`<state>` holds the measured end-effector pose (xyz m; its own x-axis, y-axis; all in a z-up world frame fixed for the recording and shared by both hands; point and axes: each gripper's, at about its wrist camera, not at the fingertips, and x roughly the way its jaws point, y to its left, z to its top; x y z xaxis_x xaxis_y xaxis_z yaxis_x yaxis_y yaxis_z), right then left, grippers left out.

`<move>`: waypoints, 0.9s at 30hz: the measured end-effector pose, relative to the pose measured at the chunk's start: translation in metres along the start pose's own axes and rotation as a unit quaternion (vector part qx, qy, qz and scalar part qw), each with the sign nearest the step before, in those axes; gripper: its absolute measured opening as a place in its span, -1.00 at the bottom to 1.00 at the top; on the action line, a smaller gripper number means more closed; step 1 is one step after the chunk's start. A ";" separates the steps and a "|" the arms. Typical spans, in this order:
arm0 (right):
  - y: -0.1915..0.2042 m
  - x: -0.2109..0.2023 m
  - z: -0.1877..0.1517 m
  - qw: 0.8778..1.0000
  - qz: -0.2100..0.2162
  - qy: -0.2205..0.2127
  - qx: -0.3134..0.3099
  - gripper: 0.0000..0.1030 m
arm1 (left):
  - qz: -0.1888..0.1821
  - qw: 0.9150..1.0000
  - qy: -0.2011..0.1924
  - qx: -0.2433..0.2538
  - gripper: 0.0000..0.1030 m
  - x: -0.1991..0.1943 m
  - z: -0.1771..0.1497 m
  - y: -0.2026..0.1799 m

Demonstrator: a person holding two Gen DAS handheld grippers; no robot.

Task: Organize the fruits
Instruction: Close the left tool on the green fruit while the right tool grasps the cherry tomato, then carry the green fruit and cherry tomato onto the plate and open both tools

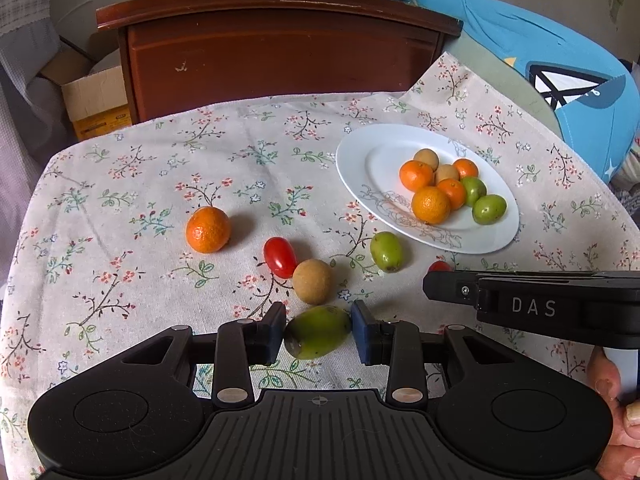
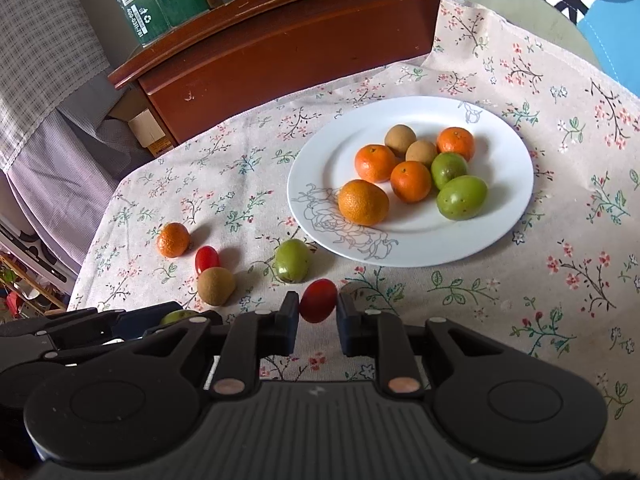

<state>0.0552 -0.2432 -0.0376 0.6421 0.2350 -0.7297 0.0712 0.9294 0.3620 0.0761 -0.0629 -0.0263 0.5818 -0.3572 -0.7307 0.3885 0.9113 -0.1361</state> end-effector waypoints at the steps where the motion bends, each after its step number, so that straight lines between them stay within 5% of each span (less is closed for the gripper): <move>1: 0.000 -0.002 0.001 1.000 0.002 -0.003 0.002 -0.62 | -0.002 1.000 -0.003 -0.001 -0.36 -0.002 0.002 -0.001; 15: -0.013 -0.037 0.054 0.997 0.010 -0.077 0.004 -0.62 | -0.035 0.999 -0.026 -0.008 -0.36 -0.008 0.053 -0.007; 27: -0.054 -0.009 0.101 0.996 -0.019 -0.085 0.027 -0.65 | -0.057 0.998 -0.029 0.003 -0.36 0.028 0.084 -0.021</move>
<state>0.1225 -0.3245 0.0078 0.7574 0.1446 -0.6368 0.1354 0.9192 0.3697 0.1446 -0.1089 0.0119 0.5738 -0.4698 -0.6709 0.4584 0.8630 -0.2123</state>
